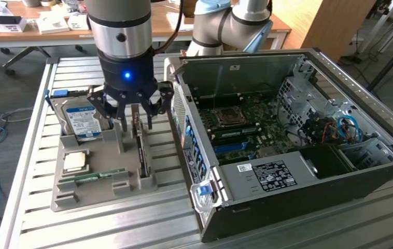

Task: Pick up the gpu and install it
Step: 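Pick up the gpu and move the gpu toward the slot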

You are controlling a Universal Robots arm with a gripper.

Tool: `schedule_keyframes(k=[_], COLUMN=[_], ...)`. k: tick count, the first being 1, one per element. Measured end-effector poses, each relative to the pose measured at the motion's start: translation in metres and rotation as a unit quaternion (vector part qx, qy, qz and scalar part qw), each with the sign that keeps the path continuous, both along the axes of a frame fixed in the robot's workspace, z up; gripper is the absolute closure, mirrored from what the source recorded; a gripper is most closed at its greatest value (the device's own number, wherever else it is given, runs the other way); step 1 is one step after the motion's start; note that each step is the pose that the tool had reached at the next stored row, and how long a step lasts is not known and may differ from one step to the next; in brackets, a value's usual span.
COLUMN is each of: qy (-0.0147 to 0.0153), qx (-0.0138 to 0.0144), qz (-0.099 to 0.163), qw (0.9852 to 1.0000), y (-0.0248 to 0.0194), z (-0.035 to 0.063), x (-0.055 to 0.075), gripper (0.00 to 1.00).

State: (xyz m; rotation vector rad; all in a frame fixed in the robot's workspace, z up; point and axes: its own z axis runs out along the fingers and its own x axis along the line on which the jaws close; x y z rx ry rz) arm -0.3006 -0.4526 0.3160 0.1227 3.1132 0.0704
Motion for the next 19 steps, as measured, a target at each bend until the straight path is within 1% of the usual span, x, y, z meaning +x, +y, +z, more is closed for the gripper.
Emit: schedule_keyframes(k=[9, 16, 19], qy=[0.0000, 0.0000, -0.0001], qx=[0.0000, 0.0000, 0.0001], qz=[0.000, 0.000, 0.000], qw=[1.0000, 1.0000, 1.0000], y=[0.0000, 0.0000, 0.0000], z=[-0.0070, -0.0076, -0.0094], x=[0.0000, 0.0000, 0.0000], gripper=[0.47, 0.47, 0.47])
